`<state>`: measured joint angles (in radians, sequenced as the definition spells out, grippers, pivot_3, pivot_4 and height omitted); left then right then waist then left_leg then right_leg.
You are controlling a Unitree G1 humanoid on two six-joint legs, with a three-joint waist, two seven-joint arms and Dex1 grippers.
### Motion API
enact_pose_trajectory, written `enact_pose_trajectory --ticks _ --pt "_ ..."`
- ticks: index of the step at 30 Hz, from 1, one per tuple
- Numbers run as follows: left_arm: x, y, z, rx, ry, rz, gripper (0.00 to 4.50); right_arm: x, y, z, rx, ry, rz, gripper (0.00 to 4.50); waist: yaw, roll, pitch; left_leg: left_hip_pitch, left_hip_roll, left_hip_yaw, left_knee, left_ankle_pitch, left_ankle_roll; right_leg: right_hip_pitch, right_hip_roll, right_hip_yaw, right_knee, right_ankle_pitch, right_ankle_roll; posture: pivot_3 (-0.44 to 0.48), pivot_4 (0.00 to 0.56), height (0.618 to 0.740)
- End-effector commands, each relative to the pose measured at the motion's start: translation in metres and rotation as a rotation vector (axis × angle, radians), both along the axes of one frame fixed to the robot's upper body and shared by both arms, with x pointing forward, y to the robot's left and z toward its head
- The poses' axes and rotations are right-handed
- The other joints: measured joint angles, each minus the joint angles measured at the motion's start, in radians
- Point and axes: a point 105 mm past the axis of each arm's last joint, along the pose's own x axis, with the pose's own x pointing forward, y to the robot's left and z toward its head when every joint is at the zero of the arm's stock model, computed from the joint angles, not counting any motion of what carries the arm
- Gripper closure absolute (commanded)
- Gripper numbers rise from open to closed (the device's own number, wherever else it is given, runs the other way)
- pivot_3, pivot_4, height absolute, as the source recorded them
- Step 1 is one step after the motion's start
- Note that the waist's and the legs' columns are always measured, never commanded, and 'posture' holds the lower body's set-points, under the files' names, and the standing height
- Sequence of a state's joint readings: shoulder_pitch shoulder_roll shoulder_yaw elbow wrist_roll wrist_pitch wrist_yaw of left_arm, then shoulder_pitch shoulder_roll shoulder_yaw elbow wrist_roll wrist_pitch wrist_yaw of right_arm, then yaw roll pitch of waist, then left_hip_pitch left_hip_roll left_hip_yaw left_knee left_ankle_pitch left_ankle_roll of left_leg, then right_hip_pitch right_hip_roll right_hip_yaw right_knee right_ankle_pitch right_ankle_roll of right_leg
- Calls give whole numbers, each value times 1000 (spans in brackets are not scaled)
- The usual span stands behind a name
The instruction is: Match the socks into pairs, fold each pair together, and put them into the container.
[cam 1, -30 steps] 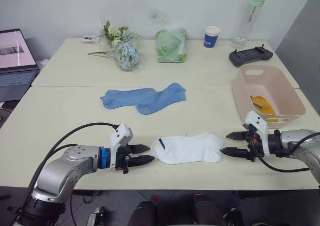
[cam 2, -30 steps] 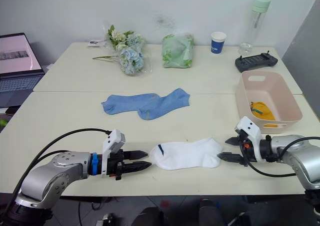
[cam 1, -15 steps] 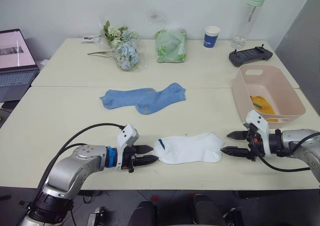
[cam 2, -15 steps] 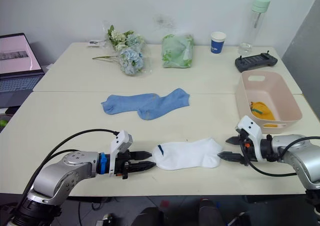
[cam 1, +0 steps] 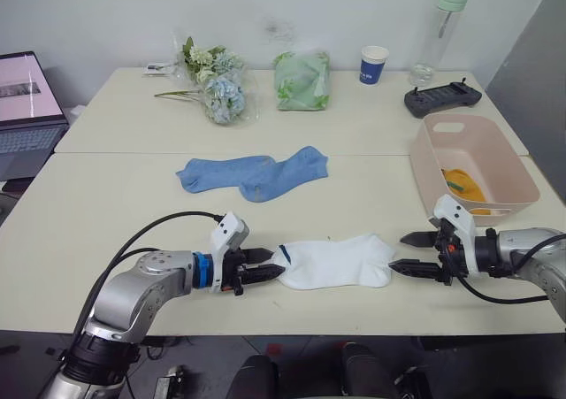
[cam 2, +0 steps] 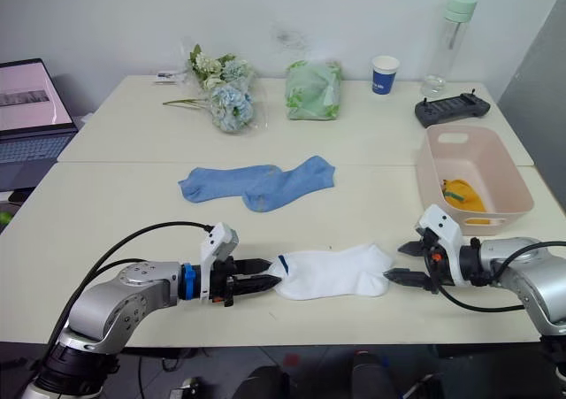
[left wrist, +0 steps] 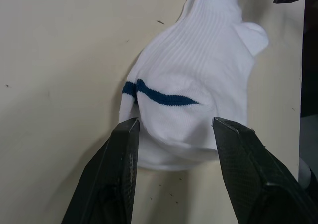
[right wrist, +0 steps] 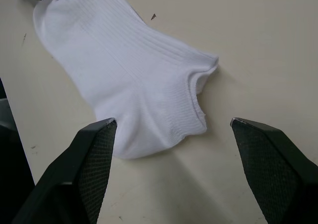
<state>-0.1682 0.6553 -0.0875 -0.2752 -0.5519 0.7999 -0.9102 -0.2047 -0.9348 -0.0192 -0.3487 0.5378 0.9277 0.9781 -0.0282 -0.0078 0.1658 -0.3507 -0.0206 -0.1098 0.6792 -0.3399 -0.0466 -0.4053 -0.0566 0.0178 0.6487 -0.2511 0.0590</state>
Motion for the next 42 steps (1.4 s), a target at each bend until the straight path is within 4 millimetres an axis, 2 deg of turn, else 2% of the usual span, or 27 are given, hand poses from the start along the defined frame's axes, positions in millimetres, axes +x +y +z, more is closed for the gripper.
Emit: enact_pose_trajectory --ticks 1,8,21,25,32,34,42 --pt "0 -1 6 3 -35 -14 2502 2 -1 12 0 -43 1 545 0 0 0 0 0 0 0 0 0 0 0 0 0 0 0 0 150 740" --pt "-1 -2 10 -8 -40 -21 4487 5 1 11 3 -46 -1 545 0 0 0 0 0 0 0 0 0 0 0 0 0 0 0 0 150 740" --pt "-4 -7 13 -22 -36 -42 4487 10 4 -2 -24 -42 -20 545 0 0 0 0 0 0 0 0 0 0 0 0 0 0 0 0 150 740" --pt "-4 -7 13 -22 -34 -43 4500 13 4 -4 -31 -48 -27 1431 0 0 0 0 0 0 0 0 -1 0 0 0 0 0 0 0 150 740" --pt "-5 -6 14 -19 -32 -41 4500 14 8 -2 -13 -50 -16 3898 0 0 0 0 0 0 0 0 0 0 0 0 0 0 0 0 150 740" --pt "-6 -6 14 -20 -32 -41 4500 15 8 -1 -12 -54 -18 4480 0 0 0 0 0 0 0 0 0 0 0 0 0 0 0 0 150 740" --pt "-6 -3 20 -29 -32 -42 4500 7 10 9 4 -33 24 4480 0 0 0 0 0 0 0 0 0 0 0 0 0 0 0 0 150 740"
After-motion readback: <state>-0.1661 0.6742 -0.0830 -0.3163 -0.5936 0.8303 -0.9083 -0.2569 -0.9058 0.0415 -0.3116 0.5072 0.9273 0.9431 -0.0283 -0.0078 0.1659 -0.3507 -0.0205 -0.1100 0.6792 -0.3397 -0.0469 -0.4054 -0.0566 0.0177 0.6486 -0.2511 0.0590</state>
